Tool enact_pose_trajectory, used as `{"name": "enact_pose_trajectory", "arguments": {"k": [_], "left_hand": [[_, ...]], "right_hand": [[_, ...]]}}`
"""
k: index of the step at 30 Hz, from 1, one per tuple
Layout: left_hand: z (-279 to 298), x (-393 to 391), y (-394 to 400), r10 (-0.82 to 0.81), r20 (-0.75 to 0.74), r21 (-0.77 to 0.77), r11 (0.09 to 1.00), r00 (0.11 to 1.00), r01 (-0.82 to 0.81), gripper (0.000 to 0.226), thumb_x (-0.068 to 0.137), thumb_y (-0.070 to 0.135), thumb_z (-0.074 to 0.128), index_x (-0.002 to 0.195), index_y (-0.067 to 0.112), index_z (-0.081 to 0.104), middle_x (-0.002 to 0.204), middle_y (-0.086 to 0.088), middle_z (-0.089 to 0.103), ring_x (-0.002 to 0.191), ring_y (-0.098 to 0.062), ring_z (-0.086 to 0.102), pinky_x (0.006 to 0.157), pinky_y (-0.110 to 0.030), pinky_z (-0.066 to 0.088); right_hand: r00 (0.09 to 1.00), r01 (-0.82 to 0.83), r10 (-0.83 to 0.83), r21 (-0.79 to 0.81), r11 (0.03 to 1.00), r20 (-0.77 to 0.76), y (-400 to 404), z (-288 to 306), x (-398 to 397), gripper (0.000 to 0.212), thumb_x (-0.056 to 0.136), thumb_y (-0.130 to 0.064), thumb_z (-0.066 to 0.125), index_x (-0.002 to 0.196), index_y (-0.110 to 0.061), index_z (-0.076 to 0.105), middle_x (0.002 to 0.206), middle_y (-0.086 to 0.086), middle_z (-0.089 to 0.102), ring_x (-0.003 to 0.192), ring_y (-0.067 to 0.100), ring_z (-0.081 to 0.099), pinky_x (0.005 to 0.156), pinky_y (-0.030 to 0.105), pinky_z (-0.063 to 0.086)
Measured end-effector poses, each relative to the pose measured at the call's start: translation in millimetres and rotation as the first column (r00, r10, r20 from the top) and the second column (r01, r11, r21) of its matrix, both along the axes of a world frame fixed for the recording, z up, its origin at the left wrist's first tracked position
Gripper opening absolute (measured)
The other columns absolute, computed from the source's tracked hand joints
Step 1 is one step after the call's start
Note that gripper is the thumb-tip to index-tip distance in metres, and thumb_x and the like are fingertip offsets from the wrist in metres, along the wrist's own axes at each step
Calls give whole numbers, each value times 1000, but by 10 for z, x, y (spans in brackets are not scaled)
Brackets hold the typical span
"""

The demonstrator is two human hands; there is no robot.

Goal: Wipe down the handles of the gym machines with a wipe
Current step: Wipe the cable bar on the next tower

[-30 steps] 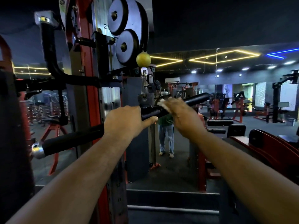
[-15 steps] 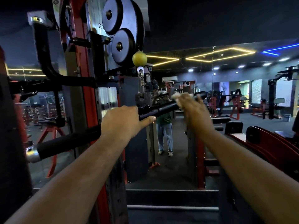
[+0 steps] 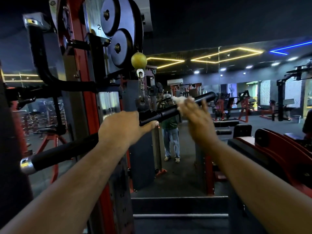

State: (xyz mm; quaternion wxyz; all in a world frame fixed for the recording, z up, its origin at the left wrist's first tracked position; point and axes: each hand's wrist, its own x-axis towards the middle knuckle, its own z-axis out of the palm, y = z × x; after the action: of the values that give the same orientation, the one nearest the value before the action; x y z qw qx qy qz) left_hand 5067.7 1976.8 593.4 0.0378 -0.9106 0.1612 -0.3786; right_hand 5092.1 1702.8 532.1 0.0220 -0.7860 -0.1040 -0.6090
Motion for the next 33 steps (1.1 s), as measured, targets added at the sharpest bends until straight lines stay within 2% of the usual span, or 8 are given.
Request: {"name": "enact_pose_trajectory", "arguments": {"k": [6, 9, 14, 17, 21, 25, 29, 33], "left_hand": [[15, -11, -3, -8, -5, 12, 1000, 1000, 8, 85, 78, 97, 14, 97, 25, 56, 76, 2, 60, 66, -18, 60, 63, -37, 56], [28, -7, -7, 2, -6, 19, 1000, 1000, -2, 84, 78, 97, 15, 96, 25, 55, 75, 2, 60, 65, -18, 60, 60, -35, 53], [19, 18, 86, -45, -38, -37, 998, 998, 43, 85, 73, 100, 13, 95, 31, 58, 74, 5, 62, 66, -15, 61, 59, -33, 52], [11, -8, 140, -94, -98, -104, 991, 991, 84, 83, 70, 101, 13, 88, 31, 54, 72, 4, 64, 65, -17, 63, 65, -38, 59], [20, -23, 126, -102, -83, -102, 990, 991, 93, 84, 70, 103, 12, 85, 32, 55, 72, 4, 64, 64, -16, 63, 64, -37, 58], [30, -54, 77, -105, -118, -117, 989, 987, 91, 82, 74, 100, 16, 88, 30, 57, 74, 4, 64, 65, -16, 62, 61, -35, 54], [29, -114, 50, -122, -137, -141, 985, 983, 103, 80, 74, 98, 17, 90, 30, 57, 75, 4, 63, 66, -16, 62, 62, -34, 53], [18, -177, 54, -123, -133, -145, 984, 983, 103, 79, 78, 96, 20, 88, 26, 55, 76, 2, 63, 66, -17, 63, 63, -36, 57]], "right_hand": [[997, -77, 62, 571, 817, 45, -70, 154, 34, 58, 102, -2, 35, 150, -33, 37, 161, -7, 33, 150, 18, 29, 123, 44, 27], [971, -232, 238, 411, 882, 35, 692, -120, -39, 69, 97, 8, 36, 147, -40, 33, 163, -8, 27, 153, 19, 23, 119, 19, 27], [987, -149, 148, 13, 989, 54, 586, -191, -26, 73, 94, 8, 52, 155, -24, 32, 163, -2, 29, 155, 14, 16, 126, 54, 6], [995, 39, -54, 176, 984, 83, -33, 72, -13, 70, 97, 6, 50, 152, -31, 30, 161, -7, 31, 154, 14, 16, 123, 59, 8], [996, 22, -63, 541, 841, 58, -335, 287, -67, 61, 100, -2, 40, 152, -32, 37, 160, -5, 36, 153, 15, 18, 124, 58, 7], [988, -153, 138, 359, 921, 67, 509, -9, -138, 64, 97, 5, 34, 152, -28, 40, 164, -10, 25, 155, 13, 13, 121, 38, 31], [981, -190, 189, 20, 982, 41, 603, -149, -127, 59, 98, 2, 47, 154, -16, 38, 163, 3, 29, 155, 19, 15, 125, 55, 13], [998, -14, -11, 389, 921, 61, 55, 208, -83, 59, 101, -7, 37, 155, -29, 32, 164, -6, 24, 155, 14, 14, 125, 56, 9]]}}
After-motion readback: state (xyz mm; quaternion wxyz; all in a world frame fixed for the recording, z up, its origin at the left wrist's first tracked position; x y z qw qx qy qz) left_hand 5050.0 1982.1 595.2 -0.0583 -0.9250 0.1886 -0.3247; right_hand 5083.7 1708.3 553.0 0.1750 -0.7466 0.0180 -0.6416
